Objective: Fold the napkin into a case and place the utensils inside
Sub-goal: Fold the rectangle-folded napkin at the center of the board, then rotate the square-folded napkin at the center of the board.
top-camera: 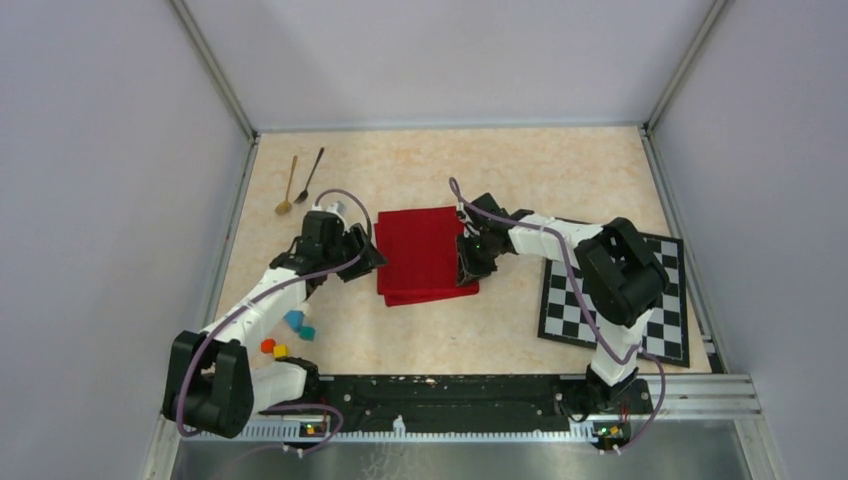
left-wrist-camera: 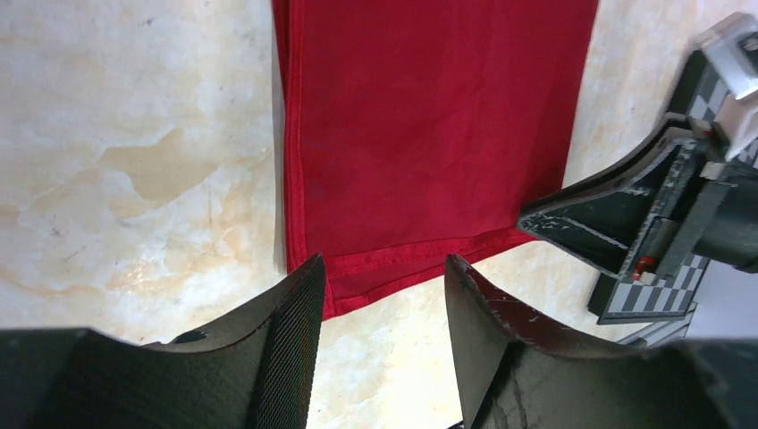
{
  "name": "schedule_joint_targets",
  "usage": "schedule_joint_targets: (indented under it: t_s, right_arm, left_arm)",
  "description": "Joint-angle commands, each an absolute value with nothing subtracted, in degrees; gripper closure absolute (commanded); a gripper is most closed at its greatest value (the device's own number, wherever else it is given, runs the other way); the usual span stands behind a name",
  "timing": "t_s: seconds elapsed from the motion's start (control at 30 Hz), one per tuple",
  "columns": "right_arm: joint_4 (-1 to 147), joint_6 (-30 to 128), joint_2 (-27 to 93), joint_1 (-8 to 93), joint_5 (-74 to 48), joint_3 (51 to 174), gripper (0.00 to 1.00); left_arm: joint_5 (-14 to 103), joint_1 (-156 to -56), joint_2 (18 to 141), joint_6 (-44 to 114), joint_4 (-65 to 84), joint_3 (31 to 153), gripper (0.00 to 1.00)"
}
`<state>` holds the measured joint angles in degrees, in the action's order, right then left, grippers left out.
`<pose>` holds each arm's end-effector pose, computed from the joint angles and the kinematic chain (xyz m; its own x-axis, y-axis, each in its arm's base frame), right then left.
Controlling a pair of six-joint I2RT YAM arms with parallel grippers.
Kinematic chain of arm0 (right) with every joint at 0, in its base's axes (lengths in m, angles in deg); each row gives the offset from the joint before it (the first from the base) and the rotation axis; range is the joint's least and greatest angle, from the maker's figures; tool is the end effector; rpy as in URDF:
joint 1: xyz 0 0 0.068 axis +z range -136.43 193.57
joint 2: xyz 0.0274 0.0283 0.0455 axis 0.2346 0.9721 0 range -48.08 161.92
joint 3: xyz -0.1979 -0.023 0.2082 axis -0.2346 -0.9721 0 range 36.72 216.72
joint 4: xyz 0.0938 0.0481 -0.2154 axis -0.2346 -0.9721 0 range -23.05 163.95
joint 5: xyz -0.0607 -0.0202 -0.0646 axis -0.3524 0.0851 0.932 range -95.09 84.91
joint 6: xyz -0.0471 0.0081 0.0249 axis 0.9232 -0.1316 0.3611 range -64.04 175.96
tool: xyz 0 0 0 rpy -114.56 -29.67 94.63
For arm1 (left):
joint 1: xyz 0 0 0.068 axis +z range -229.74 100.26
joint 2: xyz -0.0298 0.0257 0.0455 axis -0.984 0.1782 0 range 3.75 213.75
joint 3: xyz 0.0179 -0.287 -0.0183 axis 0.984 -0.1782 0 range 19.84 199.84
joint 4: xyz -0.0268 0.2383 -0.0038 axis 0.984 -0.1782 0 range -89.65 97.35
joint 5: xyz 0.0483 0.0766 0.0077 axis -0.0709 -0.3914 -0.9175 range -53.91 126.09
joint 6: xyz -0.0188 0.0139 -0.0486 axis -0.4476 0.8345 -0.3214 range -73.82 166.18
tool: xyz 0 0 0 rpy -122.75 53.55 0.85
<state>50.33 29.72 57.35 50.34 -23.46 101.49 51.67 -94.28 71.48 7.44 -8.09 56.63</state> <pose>0.2725 0.2177 0.1873 -0.9469 -0.1838 -0.2637 -0.2888 0.8468 0.4467 0.2006 -0.0618 0.2315 -0.8102 -0.4125 -0.4165 -0.1099 0.8048 -0.5833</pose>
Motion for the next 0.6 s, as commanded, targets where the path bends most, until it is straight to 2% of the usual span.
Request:
schedule_joint_targets:
  t_s: [0.0,0.2,0.27,0.37,0.47,0.57]
  right_arm:
    - [44.04,34.84,59.43,47.53,-14.27,101.71,0.81]
    - [41.48,45.74,65.55,42.37,7.64,112.37,0.82]
    - [44.72,51.05,66.53,42.74,10.44,115.99,0.78]
    - [42.92,50.84,64.49,43.57,5.72,122.77,0.71]
    - [44.33,44.68,58.02,43.71,-3.24,120.83,0.59]
    - [43.43,37.64,54.86,43.52,-9.35,116.85,0.56]
  left_arm:
    - [52.95,-94.15,71.35,9.12,-8.48,61.27,0.42]
    - [54.13,-94.04,71.49,9.8,-8.87,63.98,0.36]
    - [54.68,-94.06,72.14,10.16,-8.24,64.68,0.34]
    - [54.87,-93.66,74.7,10.96,-8.18,67.06,0.31]
    - [54.62,-93.15,79.68,12.27,-7.75,70.19,0.27]
    - [54.96,-92.17,86.54,13.56,-8.31,73.93,0.27]
